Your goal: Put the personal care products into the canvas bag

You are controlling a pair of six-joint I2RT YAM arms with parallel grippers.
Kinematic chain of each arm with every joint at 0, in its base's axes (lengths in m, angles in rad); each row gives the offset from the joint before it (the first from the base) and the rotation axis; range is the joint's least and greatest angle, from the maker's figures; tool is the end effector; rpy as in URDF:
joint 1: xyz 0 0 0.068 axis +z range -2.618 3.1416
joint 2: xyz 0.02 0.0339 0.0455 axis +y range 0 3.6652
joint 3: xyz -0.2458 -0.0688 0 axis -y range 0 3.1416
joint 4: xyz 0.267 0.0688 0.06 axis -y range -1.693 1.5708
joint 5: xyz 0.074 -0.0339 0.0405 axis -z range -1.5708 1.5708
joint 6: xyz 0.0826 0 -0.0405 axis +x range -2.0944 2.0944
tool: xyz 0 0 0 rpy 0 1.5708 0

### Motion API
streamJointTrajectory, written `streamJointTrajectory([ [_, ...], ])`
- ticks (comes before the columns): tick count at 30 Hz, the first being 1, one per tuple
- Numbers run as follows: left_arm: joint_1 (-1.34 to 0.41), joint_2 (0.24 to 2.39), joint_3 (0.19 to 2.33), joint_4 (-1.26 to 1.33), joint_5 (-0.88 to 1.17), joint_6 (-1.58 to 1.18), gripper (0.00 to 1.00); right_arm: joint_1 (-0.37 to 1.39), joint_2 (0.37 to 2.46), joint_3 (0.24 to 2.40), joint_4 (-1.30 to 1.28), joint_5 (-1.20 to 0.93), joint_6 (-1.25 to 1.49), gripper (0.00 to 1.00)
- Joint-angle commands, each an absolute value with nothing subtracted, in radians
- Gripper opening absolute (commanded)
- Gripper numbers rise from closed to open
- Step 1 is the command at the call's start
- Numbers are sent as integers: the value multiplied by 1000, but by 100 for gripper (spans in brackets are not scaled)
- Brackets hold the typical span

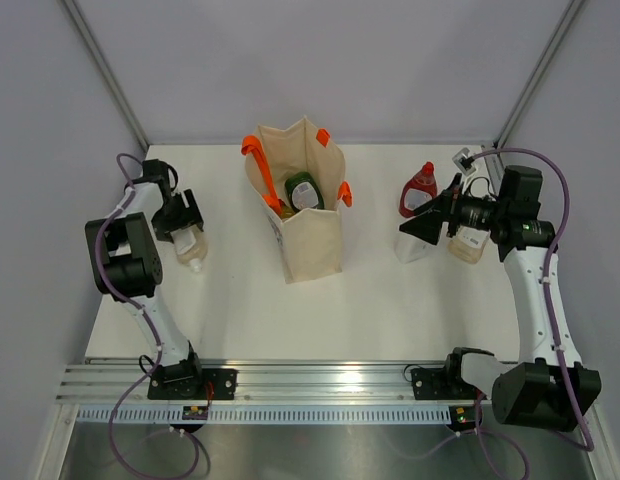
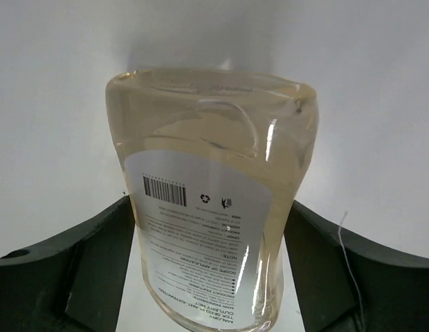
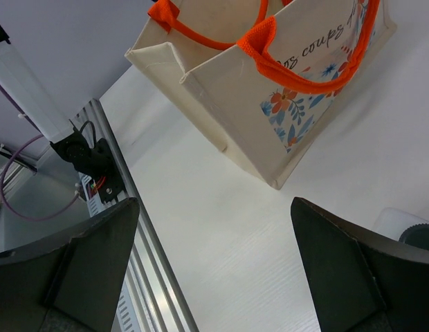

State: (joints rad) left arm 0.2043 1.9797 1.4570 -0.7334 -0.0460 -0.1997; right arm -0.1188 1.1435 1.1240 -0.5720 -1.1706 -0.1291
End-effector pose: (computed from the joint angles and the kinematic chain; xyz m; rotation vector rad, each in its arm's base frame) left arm 0.4178 0.0904 0.1089 -0.5771 2.7668 0.0660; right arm 0.2815 0.0430 0.3328 -0.6520 1.8161 1.0767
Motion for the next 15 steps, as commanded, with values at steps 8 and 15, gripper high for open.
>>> streamJointTrajectory([
  [8, 187, 1914, 1126, -424, 705, -462, 9, -153, 1046, 1092, -552, -1178, -127, 99],
  [15, 187, 1881, 1013, -163, 905, -619, 10, -158, 1046, 1088, -568, -1170, -138, 99],
])
